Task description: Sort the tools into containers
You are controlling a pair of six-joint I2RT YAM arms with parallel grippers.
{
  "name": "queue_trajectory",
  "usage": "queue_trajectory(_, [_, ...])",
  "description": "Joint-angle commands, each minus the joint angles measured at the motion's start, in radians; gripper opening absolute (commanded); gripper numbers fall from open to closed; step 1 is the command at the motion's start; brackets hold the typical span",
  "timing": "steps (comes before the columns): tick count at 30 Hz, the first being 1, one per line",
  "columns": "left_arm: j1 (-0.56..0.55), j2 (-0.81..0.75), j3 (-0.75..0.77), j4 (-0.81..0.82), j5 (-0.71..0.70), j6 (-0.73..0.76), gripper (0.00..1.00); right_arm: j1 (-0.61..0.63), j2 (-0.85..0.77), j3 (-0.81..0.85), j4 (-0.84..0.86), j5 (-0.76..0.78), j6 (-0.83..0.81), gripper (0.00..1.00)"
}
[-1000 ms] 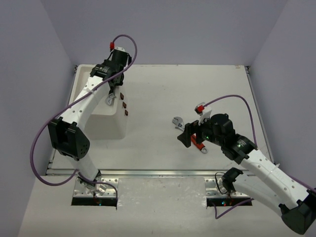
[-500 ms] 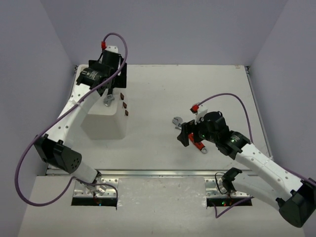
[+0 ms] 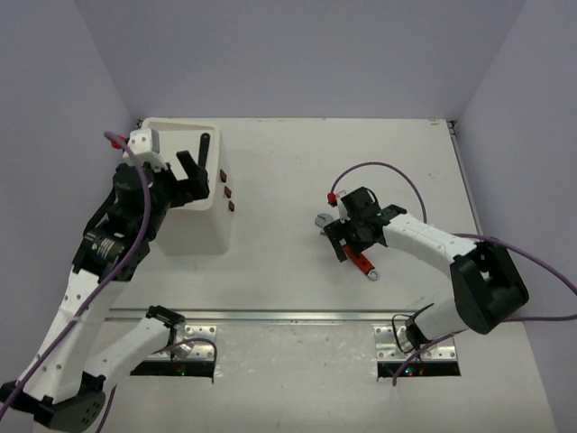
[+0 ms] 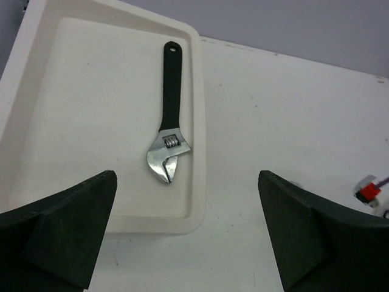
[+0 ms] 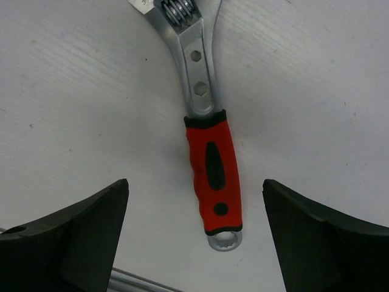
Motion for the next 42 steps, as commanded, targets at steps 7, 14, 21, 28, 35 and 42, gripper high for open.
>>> queue_trajectory(7, [0.001,-0.319,-0.318,0.174,0.240,-0.024,1.00,-0.048,0.317,0.262,-0.017,-0.030,-0.169,0.71])
queue_trajectory(14, [0.001,-0.369,-0.377,0.159,0.207,-0.032,1.00,-0.048,0.493,0.336,-0.043,-0.039,-0.188,0.38])
queue_trajectory(21, [0.001,-0.368,-0.396,0.170,0.217,-0.026,1.00,-0.048,0.542,0.334,-0.051,-0.069,-0.186,0.09])
queue_trajectory(28, [0.001,-0.340,-0.399,0.198,0.336,-0.034,1.00,-0.048,0.412,0.266,0.007,-0.101,-0.068,0.00])
queue_trajectory(35, [-0.001,-0.246,-0.390,0.294,0.557,-0.075,1.00,-0.067,0.213,0.167,0.128,-0.014,0.110,0.00])
queue_trajectory(42, [-0.011,-0.234,-0.486,0.445,0.706,-0.130,1.00,-0.126,0.110,0.059,0.254,-0.136,0.201,0.00])
